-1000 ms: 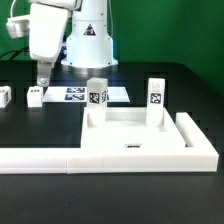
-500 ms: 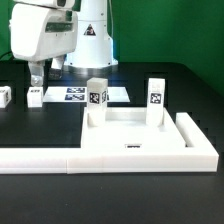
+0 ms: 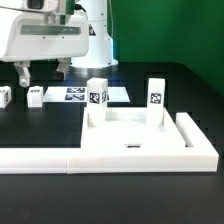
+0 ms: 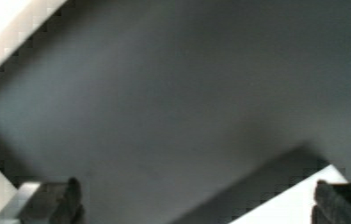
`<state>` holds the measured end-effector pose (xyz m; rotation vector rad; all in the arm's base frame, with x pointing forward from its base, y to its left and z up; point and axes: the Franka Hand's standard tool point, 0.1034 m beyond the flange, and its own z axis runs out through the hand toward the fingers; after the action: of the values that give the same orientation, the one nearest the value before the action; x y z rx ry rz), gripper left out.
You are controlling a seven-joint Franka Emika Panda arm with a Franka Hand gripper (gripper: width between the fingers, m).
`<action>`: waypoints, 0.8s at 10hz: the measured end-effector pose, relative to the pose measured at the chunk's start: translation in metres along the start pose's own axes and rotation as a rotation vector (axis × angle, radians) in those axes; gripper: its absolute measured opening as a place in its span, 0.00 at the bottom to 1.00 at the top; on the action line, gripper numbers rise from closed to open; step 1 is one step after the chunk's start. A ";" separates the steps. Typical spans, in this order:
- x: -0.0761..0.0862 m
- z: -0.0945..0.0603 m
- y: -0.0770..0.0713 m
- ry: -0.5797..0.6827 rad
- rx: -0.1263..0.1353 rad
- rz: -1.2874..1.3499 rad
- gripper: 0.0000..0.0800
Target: Assemble square table
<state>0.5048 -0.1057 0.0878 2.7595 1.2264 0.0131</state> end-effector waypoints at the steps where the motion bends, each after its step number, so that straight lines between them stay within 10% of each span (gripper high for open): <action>1: -0.004 0.001 0.000 0.001 0.007 0.047 0.81; 8: -0.007 0.007 -0.006 0.023 0.069 0.484 0.81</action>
Offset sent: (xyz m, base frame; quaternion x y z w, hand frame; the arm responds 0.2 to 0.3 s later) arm 0.0000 0.0000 0.0000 0.0000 0.0000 0.1938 0.9810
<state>0.4960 -0.1078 0.0805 3.0487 0.5445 0.0474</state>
